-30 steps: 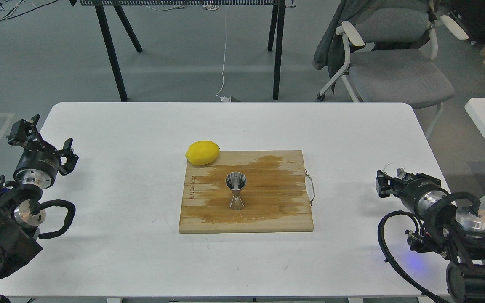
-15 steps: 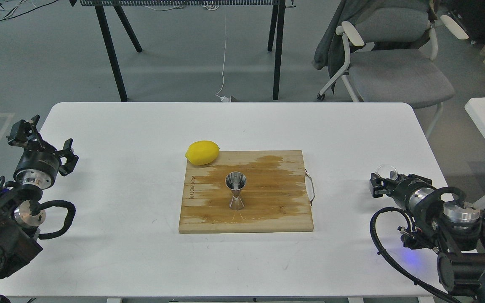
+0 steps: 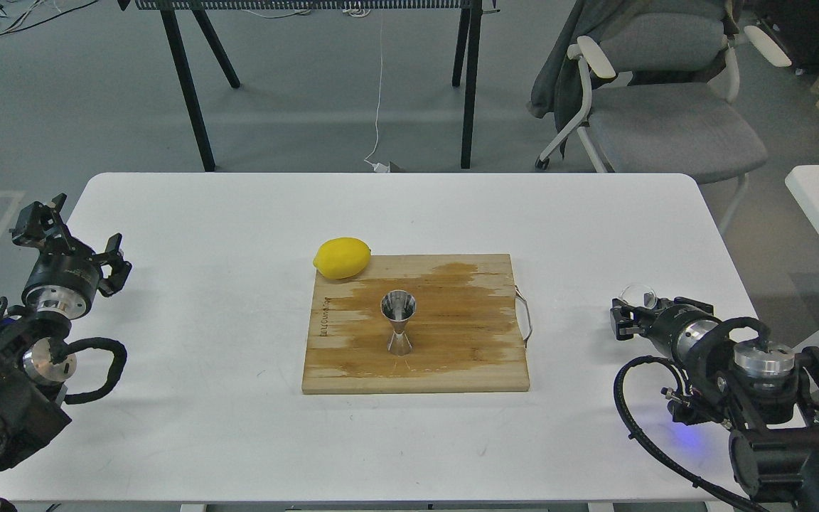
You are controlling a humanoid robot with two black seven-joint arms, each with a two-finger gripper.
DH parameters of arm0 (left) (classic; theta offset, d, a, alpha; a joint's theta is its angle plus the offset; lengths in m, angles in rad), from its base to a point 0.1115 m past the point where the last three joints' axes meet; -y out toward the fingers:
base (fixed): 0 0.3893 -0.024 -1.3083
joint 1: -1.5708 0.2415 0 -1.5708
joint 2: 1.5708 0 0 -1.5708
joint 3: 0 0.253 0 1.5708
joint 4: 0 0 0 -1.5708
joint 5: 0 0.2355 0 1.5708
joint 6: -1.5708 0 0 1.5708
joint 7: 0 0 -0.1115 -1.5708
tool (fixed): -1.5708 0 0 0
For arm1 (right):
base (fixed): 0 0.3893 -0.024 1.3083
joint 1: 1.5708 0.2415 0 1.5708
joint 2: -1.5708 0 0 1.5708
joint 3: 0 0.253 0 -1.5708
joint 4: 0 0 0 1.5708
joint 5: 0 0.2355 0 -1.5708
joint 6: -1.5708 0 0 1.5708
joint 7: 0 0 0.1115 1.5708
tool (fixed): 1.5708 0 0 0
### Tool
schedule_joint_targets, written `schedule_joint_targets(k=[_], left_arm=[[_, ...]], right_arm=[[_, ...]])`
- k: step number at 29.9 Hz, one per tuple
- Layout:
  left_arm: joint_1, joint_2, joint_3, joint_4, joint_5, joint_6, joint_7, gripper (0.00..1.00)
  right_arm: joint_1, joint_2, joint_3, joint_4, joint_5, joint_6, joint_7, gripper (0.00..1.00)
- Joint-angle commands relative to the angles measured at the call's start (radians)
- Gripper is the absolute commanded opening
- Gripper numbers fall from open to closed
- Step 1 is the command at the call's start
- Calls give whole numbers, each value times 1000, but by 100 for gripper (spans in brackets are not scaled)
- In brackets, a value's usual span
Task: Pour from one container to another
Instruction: 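Open the right gripper to release the glass cup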
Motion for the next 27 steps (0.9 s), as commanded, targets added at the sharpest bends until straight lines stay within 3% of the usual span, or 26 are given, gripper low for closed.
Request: schedule_joint_targets(k=[1, 17, 23, 27], left_arm=[[0, -4, 2, 0, 0, 0, 0, 100], [1, -5, 2, 0, 0, 0, 0, 100], [1, -5, 0, 1, 0, 0, 0, 100], [1, -5, 0, 0, 0, 0, 0, 100]], right_arm=[[-2, 0, -1, 2, 0, 0, -2, 38], [-9, 0, -2, 11, 2, -14, -3, 66], [-14, 0, -2, 14, 3, -14, -3, 88], [-14, 0, -2, 17, 3, -14, -3, 95]])
